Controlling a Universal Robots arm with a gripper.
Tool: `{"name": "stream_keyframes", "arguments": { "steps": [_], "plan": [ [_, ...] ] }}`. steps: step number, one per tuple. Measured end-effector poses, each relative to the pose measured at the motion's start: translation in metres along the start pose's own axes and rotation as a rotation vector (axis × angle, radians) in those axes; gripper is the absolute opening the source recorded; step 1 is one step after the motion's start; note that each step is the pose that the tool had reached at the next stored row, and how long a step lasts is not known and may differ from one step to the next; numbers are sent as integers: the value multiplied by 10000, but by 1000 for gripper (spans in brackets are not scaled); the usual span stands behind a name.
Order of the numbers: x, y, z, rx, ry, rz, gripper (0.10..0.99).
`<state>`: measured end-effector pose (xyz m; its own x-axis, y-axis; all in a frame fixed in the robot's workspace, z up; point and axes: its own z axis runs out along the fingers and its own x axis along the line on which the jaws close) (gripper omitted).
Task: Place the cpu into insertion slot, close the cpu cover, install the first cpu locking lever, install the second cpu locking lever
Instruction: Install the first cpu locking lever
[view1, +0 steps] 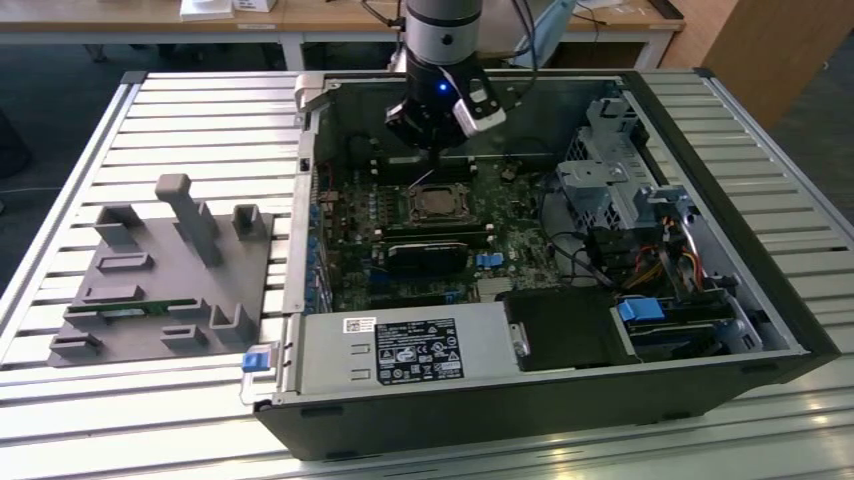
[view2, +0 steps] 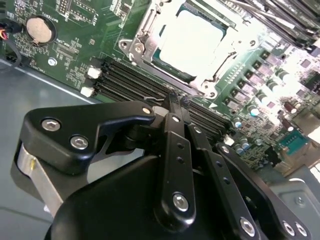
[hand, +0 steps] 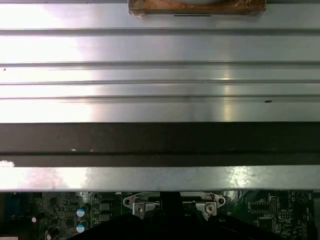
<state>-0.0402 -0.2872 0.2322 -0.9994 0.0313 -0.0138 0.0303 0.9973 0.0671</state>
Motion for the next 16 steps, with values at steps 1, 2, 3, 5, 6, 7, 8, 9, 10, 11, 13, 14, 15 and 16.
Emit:
{"name": "stream_keyframes", "arguments": {
  "steps": [1,2,3,5,6,7,8,9,10,11,13,14,15,16],
  "plan": [
    [-8,1,13,0,1,0,106],
    [-18,2,25,-1,2,0,106],
    [-29,4,36,-1,4,0,106],
    [-51,8,53,1,13,1,106],
    [-64,11,60,1,19,1,106],
    [-77,14,67,1,26,1,106],
    [-91,18,73,0,33,1,106],
    [-102,21,79,-1,39,2,106],
    [-113,24,85,-2,44,3,106],
    [-124,27,91,-1,51,3,106],
    [-145,33,106,1,64,4,106],
    [-155,36,113,2,70,5,106],
    [-164,38,121,2,75,5,106],
    [-172,41,130,2,81,5,106]
  ]
}}
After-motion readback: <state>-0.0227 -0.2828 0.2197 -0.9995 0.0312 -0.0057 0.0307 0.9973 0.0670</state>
